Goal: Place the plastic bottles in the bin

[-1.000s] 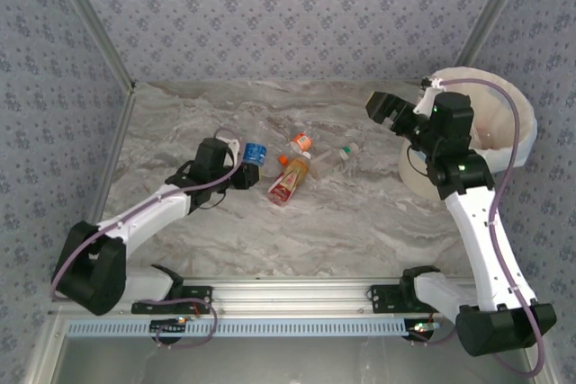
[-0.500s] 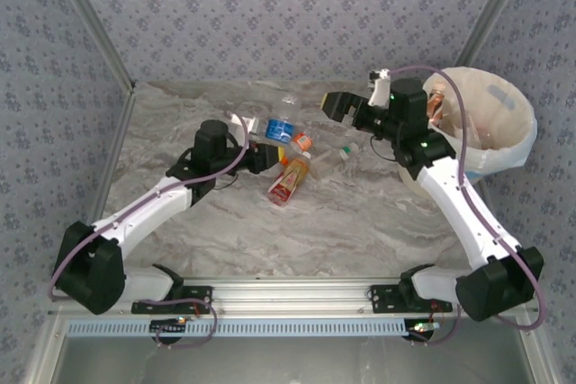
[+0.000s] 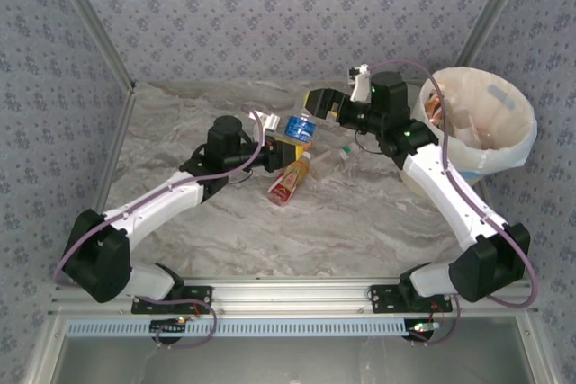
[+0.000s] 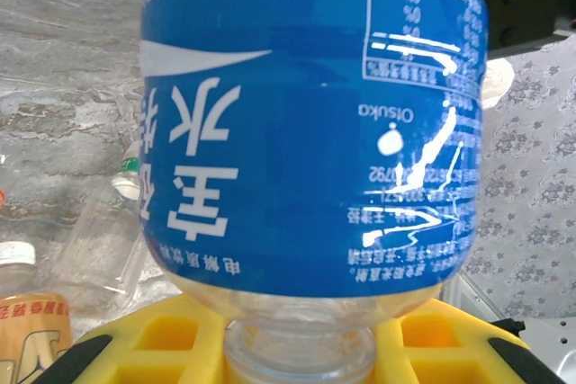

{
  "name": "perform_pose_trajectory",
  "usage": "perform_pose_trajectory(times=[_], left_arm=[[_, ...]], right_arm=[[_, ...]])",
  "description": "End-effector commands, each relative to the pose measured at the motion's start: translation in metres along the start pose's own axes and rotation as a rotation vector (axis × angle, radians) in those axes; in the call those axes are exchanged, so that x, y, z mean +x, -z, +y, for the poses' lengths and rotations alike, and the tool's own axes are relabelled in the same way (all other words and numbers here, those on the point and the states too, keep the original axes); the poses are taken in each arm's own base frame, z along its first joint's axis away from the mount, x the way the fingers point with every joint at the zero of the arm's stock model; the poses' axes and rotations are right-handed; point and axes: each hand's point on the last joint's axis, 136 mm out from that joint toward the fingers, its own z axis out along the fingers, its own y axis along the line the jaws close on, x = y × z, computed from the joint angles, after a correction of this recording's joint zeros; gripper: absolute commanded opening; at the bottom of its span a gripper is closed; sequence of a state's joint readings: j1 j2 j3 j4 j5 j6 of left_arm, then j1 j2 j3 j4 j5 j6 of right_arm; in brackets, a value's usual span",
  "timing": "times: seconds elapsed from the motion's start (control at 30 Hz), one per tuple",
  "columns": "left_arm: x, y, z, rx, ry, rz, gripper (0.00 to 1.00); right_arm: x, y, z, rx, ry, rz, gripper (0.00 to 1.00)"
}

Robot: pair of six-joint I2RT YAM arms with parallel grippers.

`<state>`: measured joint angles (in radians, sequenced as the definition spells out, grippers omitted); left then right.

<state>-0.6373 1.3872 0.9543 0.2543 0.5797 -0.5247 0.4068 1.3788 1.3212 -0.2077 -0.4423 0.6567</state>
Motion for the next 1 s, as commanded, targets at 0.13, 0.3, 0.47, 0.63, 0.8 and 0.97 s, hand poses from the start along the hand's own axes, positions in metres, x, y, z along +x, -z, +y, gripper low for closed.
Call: perform_pose_trajectory(times=[0.13, 0.3, 0.47, 0.63, 0.8, 0.97], left_arm=[[-0.014, -0.01, -0.023, 0.079, -0.035, -0.014, 0.0], [-0.012, -0.011, -0.024, 0.087, -0.037, -0.005, 0.0], [-0.01, -0.011, -0.023, 0.084, -0.03, 0.006, 0.01], [-0.006, -0.009, -0.023, 0.073, -0.031, 0.023, 0.53], [-0.002, 0.001, -0.022, 0.041, -0.059, 0.024, 0.92], [-0.001, 0.016, -0.008, -0.074, -0.083, -0.024, 0.99]], right_arm=[[-0.002, -0.009, 0.028, -0.122, 0.039, 0.024, 0.93], [0.0, -0.012, 0.02, -0.084, 0.034, 0.019, 0.76], [0.0, -0.011, 0.02, -0.093, 0.039, -0.005, 0.6], [-0.004, -0.004, 0.015, -0.045, 0.056, -0.041, 0.56], [-0.015, 0.02, 0.0, 0.049, 0.095, -0.081, 0.57], [-0.029, 0.062, -0.017, 0.155, 0.118, -0.141, 0.57]])
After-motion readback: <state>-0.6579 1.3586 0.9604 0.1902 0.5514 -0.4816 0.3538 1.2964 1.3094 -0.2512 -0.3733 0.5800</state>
